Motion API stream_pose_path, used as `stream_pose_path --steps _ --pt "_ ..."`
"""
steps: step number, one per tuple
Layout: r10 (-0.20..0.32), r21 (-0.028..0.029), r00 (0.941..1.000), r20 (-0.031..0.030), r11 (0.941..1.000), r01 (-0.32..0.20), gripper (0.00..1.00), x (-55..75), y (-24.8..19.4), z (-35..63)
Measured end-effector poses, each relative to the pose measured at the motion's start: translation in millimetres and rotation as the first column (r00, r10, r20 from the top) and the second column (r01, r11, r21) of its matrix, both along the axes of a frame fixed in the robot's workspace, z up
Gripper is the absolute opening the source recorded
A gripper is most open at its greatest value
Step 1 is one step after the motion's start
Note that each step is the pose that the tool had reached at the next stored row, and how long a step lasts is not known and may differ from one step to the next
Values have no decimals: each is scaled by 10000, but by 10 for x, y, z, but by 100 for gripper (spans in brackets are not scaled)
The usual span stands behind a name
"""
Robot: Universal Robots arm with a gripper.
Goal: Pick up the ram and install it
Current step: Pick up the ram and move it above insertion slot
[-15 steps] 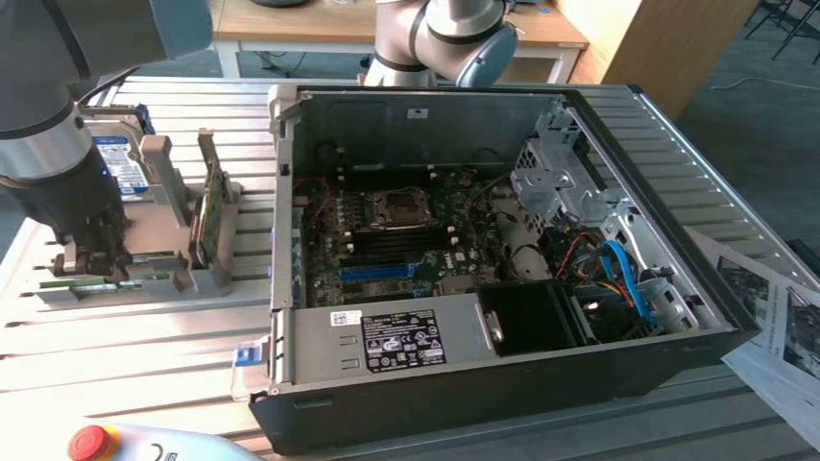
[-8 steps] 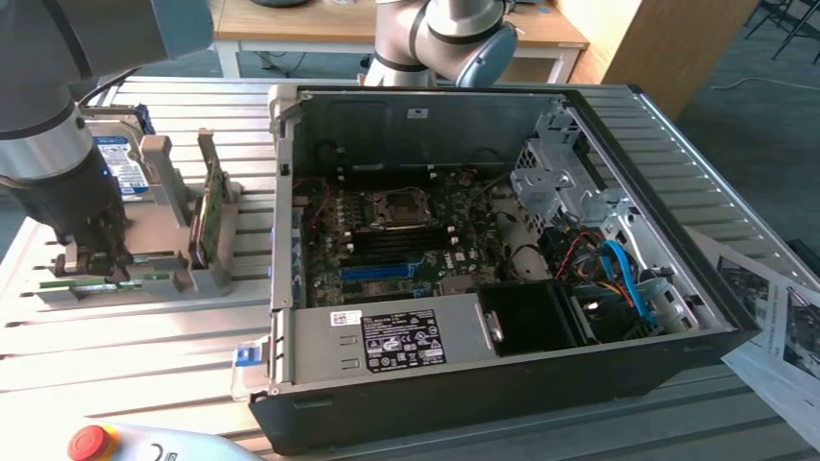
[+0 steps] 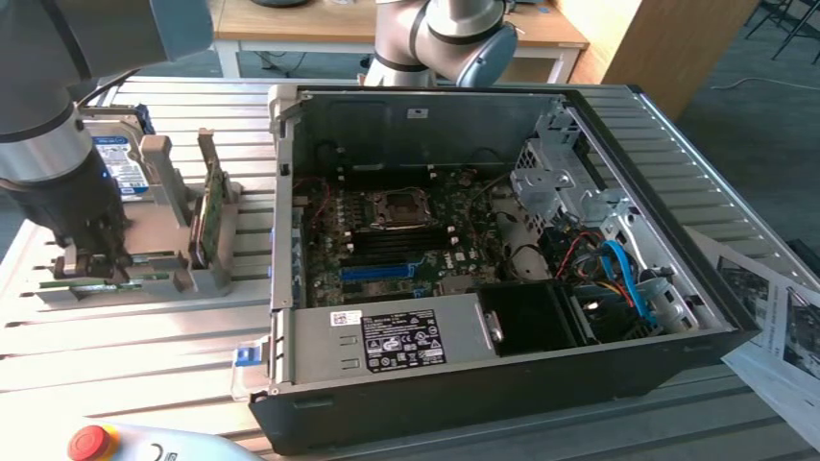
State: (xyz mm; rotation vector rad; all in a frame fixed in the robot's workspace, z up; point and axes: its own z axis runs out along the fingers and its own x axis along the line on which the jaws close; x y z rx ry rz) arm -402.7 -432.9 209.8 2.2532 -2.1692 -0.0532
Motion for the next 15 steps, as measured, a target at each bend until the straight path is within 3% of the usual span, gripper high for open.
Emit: stream_pose_path --steps 15 --pt "0 0 10000 0 10000 0 30 0 -8 -38"
